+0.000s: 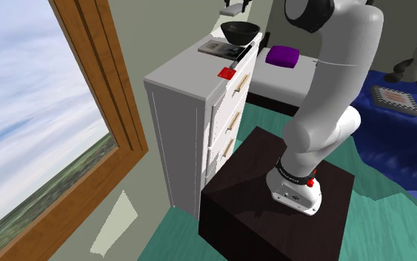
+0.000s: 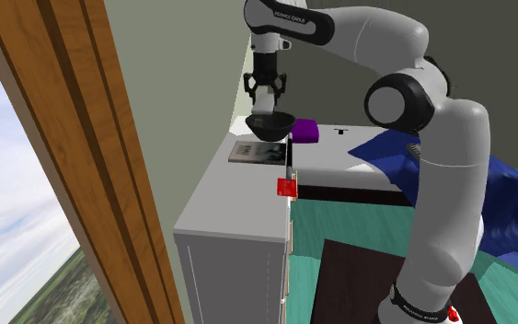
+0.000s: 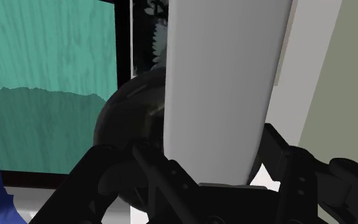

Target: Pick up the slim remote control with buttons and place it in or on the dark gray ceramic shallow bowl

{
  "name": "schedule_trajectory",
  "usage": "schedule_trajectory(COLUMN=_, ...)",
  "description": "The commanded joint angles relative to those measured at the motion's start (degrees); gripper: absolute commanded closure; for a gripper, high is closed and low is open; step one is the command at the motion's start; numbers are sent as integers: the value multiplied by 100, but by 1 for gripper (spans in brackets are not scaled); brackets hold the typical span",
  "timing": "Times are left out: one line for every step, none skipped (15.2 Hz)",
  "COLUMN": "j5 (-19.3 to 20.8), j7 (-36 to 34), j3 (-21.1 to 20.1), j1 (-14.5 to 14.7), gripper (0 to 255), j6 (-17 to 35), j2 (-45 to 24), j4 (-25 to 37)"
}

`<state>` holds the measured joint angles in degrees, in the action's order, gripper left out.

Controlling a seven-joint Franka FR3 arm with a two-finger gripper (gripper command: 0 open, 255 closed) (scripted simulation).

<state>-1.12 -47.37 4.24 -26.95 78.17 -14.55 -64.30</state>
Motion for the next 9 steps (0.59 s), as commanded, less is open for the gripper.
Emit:
schedule_trajectory(j5=-55, j7=248, j3=86, j1=-184, gripper=255, j6=-200, j2=-418, j4=617)
schedule_trajectory(j5=-85, j7=364, j3=120, j1=-285, gripper=255, j6=-310, j2=-627, j4=934)
schedule_trajectory(j5=-120, j7=477, j3=152, j1=-391, gripper=255, j6=-444, j2=-864, j4=1304)
schedule_trajectory(j5=-160, j7=586, j3=179, j1=-506, gripper=255, j6=-613, j2=-1146, j4=1755)
schedule_trajectory(j5=-180, j7=634, j3=188, j1=-564, gripper=255, j6=-711, j2=-1300, j4=2005)
schedule_trajectory(j5=-162, j7=633, j3=185, j1=-546, gripper=255, j6=-537, j2=-1163, j4=1694)
schedule_trajectory(j5=-149, j7=633, j3=186, j1=-529, gripper=255, j6=-379, j2=-1047, j4=1421)
schedule_trajectory(j5=-139, j7=633, j3=188, j1=-514, gripper=255, j6=-235, j2=-948, j4=1178)
schedule_trajectory(j5=-129, j7=632, j3=189, j1=-501, gripper=255, j6=-101, j2=-862, j4=957)
